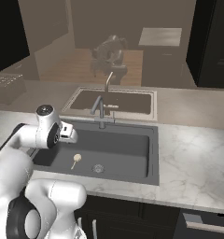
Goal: Pick up the dish brush and sponge from the sink, and place them back in the cabinet, and close the cabinet doors.
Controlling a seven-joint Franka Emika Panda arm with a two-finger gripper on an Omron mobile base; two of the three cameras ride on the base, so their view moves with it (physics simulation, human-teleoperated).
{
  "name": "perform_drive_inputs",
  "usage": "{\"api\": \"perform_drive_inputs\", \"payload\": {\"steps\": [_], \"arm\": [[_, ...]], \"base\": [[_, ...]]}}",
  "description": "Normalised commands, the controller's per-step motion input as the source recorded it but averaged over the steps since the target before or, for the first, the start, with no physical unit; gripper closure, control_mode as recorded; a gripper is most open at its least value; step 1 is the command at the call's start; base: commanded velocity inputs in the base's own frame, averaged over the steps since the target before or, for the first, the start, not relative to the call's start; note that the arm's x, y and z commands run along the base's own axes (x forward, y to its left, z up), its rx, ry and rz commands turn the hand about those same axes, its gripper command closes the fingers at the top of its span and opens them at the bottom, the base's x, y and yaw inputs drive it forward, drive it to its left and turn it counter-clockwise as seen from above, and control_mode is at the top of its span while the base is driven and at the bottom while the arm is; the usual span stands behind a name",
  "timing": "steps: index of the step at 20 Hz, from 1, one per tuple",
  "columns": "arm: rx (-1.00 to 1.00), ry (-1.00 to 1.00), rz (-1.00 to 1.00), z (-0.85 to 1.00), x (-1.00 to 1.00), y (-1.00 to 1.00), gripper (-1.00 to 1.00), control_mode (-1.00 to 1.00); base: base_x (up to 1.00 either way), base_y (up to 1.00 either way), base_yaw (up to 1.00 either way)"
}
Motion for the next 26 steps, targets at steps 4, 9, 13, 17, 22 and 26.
{"api": "perform_drive_inputs", "payload": {"steps": [4, 9, 13, 17, 22, 26], "arm": [[0.0, 0.02, 0.0, -0.34, 0.31, 0.02, -1.0, -1.0], [0.0, 0.02, 0.0, -0.32, 0.26, 0.03, -1.0, -1.0], [0.0, 0.02, 0.0, -0.34, 0.25, 0.02, -1.0, -1.0], [0.0, 0.01, 0.0, -0.34, 0.2, 0.01, -1.0, -1.0], [0.0, 0.02, 0.0, -0.28, 0.21, 0.03, -1.0, -1.0], [0.0, 0.01, 0.0, -0.26, 0.19, 0.06, -1.0, -1.0]], "base": [[0.0, 0.0, 0.0], [0.0, 0.0, 0.0], [0.0, 0.0, 0.0], [0.0, 0.0, 0.0], [0.0, 0.0, 0.0], [0.0, 0.0, 0.0]]}}
